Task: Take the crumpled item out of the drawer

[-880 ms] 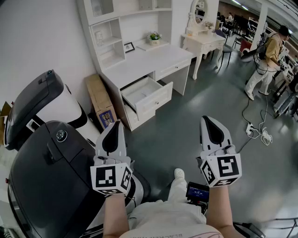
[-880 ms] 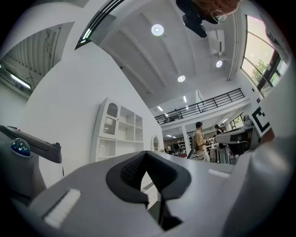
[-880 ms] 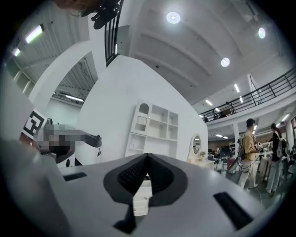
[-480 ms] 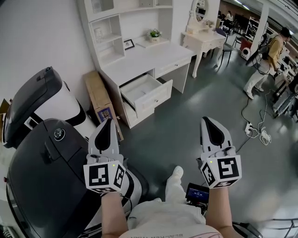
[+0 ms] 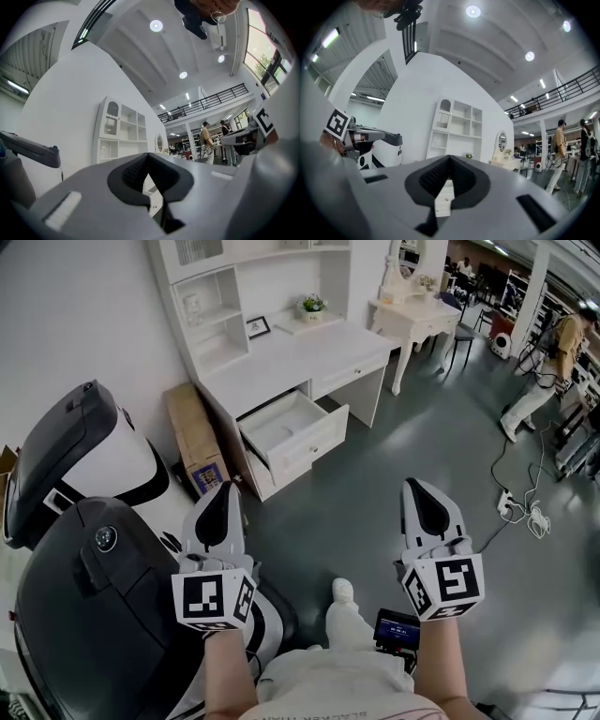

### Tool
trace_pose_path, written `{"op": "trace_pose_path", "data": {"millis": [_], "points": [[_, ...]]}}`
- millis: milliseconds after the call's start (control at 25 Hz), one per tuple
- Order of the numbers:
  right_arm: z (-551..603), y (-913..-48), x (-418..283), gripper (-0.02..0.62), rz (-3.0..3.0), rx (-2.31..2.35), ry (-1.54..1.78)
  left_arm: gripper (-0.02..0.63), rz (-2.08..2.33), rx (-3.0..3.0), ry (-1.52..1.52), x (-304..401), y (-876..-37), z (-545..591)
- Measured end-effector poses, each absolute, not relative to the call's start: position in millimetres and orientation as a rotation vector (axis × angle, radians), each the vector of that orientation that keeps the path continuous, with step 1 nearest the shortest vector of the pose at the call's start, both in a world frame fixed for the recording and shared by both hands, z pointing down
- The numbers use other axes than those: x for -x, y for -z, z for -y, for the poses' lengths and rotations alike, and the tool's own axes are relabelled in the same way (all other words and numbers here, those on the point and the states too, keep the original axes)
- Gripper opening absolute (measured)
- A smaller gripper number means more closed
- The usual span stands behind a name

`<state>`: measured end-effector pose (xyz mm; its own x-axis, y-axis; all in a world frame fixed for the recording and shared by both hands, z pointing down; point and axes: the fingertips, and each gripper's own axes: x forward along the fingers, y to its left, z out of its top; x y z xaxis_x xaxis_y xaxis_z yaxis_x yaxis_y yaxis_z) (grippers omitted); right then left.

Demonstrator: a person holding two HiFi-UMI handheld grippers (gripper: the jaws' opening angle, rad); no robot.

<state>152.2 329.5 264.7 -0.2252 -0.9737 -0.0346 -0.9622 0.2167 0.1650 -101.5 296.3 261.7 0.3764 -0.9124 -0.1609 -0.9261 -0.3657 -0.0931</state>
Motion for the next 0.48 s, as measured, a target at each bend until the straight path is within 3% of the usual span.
{"op": "trace_pose_path", "data": {"millis": [480], "points": [[-190,-262,-186,0.006,2.488,-1.768,0.205,0.006,-1.765,2.398,-0.08,66,-255,-174]]}}
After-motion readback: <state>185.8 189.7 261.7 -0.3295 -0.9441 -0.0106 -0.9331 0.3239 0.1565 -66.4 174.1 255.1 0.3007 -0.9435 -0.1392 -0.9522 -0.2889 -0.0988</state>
